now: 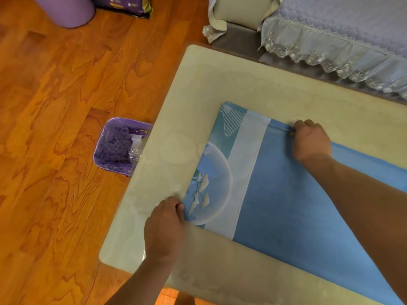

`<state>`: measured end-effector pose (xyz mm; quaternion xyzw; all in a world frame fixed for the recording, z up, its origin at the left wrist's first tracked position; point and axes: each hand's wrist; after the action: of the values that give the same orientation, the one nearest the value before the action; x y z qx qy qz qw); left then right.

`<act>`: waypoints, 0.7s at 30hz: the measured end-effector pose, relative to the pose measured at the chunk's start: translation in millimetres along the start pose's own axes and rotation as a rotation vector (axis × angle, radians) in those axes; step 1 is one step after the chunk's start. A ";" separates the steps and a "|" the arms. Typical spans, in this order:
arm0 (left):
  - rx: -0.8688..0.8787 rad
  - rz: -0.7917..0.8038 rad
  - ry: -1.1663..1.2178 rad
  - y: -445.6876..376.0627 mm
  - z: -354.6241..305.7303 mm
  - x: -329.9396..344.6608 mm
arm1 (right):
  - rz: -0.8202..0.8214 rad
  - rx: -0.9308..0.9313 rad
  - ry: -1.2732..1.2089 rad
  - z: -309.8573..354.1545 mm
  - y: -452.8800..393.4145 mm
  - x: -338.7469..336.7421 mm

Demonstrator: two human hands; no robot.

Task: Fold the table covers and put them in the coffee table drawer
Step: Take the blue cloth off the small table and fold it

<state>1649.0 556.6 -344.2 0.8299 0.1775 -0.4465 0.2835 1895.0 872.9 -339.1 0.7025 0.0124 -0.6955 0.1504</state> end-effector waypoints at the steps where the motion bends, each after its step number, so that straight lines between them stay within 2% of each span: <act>1: 0.029 -0.012 -0.016 -0.6 0.3 1.0 | 0.001 -0.011 0.012 -1.2 -1.5 -0.1; 4: 0.073 -0.046 -0.016 -1.4 -0.4 2.8 | 0.000 -0.018 0.004 -3.4 -5.6 0.6; 7: 0.042 -0.021 0.000 -4.5 -0.8 3.4 | -0.012 -0.018 -0.021 -4.5 -7.5 2.8; 21: 0.118 0.018 -0.059 -8.0 2.9 2.4 | -0.004 -0.001 -0.005 -7.3 -15.4 -1.3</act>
<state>1644.0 561.1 -350.0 0.8334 0.1348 -0.4777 0.2431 1898.6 889.5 -340.8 0.7007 0.0141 -0.6975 0.1493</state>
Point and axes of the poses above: each hand's wrist, its own y-axis away from the middle knuckle, its own x-axis out of the palm, z = x × y, and after that the axes turned 2 degrees about z, right-handed
